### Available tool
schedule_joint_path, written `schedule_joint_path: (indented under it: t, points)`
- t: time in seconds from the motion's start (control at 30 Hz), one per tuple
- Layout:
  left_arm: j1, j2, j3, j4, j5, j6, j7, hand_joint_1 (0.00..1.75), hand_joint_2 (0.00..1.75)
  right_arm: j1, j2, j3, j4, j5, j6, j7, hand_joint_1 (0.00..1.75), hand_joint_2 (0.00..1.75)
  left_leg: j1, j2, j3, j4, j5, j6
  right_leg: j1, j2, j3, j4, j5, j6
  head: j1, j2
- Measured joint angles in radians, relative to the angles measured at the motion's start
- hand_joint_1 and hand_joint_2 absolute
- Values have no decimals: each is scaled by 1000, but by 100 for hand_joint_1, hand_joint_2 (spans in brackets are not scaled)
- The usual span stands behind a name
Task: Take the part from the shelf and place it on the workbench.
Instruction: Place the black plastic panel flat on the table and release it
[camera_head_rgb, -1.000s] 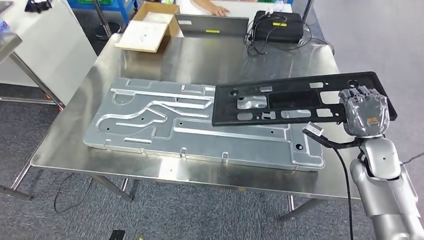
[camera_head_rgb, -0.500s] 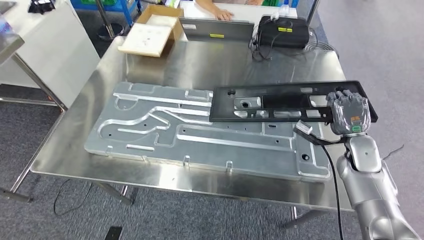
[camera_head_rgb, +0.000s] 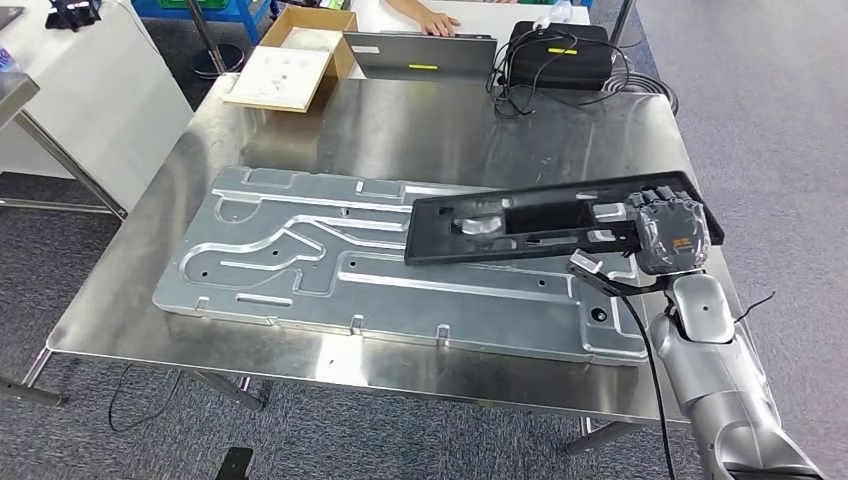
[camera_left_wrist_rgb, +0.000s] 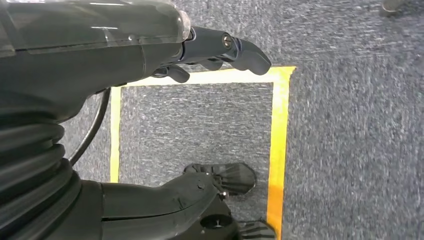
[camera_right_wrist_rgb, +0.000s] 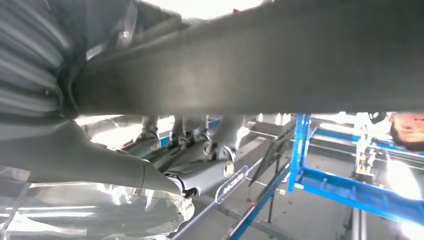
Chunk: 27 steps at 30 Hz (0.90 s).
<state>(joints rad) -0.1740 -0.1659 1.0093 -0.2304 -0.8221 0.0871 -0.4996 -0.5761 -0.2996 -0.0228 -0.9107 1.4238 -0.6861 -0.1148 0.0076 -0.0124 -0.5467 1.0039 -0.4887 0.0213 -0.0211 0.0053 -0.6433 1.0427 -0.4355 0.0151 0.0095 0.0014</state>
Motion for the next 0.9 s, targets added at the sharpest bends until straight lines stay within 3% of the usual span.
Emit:
schedule_joint_path:
  t: [0.1, 0.5, 0.63, 0.7, 0.77, 0.8, 0.83, 0.9]
  points:
    - [-3, -1, -7, 0, 3, 21, 9, 0, 0, 0, 18, 0, 1, -18, -3, -35, 0, 0, 0, 0, 0, 0, -1, -6, 1, 0, 1, 0, 0, 0, 0, 0]
    - [-8, -2, -6, 0, 24, 93, 106, 0, 0, -21, 76, 37, -9, -41, 1, -60, 0, 0, -3, 1, 0, 7, -2, -7, -3, -1, 6, -3, 3, 2, 0, 0]
    - [-10, -3, -5, 0, 25, 93, 113, 0, 0, -34, 82, 53, -44, -64, 19, -57, 0, 0, 1, 5, 15, -22, 17, 19, -6, -2, 15, -18, 9, 18, 0, 0]
    - [-11, -6, -5, 0, 25, 94, 113, 0, 0, -44, 83, 59, -66, -81, 38, -55, 0, 0, 9, 10, 31, -53, 34, 28, -2, -2, -7, 35, -24, 20, 1, 0]
    - [-10, -7, -5, 0, 24, 95, 113, 0, 0, -51, 83, 63, -79, -92, 49, -53, 0, 0, 10, 12, 34, -55, 35, 27, -6, -2, -65, 154, -75, 25, 1, 0]
    - [-10, -8, -5, 0, 25, 95, 113, 0, 0, -52, 83, 65, -84, -93, 51, -52, 0, 0, 11, 12, 34, -52, 33, 25, -10, -3, -92, 204, -86, 30, 1, 0]
    - [-9, -8, -5, 0, 25, 95, 113, 0, 0, -52, 83, 67, -88, -95, 53, -52, 0, 0, 14, 12, 34, -48, 29, 22, -15, -4, -105, 223, -80, 35, 0, 0]
    - [-9, -8, -5, 0, 25, 95, 113, 0, 0, -54, 83, 68, -99, -98, 58, -51, 0, 0, 24, 10, 34, -31, 15, 9, -26, -6, -79, 157, -24, 48, 1, 0]
